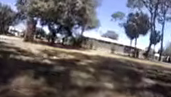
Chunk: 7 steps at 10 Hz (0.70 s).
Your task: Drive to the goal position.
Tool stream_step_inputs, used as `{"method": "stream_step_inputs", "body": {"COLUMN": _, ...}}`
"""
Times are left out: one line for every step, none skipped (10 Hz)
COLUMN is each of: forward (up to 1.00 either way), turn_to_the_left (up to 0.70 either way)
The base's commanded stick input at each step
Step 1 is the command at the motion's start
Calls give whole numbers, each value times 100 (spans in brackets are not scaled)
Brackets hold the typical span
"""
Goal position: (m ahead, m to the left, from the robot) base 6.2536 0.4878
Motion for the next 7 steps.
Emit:
{"method": "stream_step_inputs", "body": {"forward": 70, "turn_to_the_left": -28}}
{"method": "stream_step_inputs", "body": {"forward": 70, "turn_to_the_left": 0}}
{"method": "stream_step_inputs", "body": {"forward": 70, "turn_to_the_left": 0}}
{"method": "stream_step_inputs", "body": {"forward": 70, "turn_to_the_left": 0}}
{"method": "stream_step_inputs", "body": {"forward": 70, "turn_to_the_left": 0}}
{"method": "stream_step_inputs", "body": {"forward": 70, "turn_to_the_left": 0}}
{"method": "stream_step_inputs", "body": {"forward": 70, "turn_to_the_left": 0}}
